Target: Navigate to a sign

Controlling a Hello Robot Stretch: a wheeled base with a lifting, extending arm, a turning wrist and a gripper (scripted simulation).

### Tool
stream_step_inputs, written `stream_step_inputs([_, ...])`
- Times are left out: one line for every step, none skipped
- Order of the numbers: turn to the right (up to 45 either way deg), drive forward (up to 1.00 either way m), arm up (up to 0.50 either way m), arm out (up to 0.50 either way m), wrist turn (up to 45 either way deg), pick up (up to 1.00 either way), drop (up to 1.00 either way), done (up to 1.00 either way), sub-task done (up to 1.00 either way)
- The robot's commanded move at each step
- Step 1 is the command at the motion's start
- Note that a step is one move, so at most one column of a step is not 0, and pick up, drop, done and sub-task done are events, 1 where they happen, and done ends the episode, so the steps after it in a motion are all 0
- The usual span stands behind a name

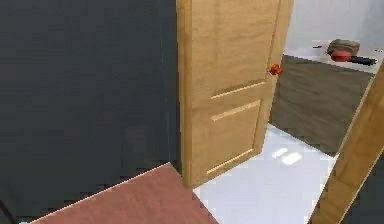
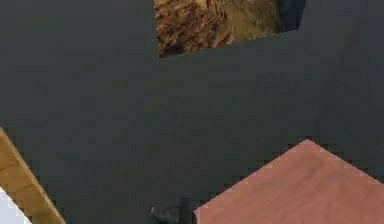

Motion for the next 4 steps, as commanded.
stream_step_inputs([0.0, 0.85, 0.00, 0.00, 0.0, 0.00, 0.00, 0.00, 0.00])
stream_step_inputs([45.0, 0.00, 0.00, 0.00, 0.0, 0.00, 0.00, 0.00, 0.00])
stream_step_inputs([6.0, 0.00, 0.00, 0.00, 0.0, 0.00, 0.00, 0.00, 0.00])
stream_step_inputs([0.0, 0.25, 0.00, 0.00, 0.0, 0.00, 0.00, 0.00, 0.00])
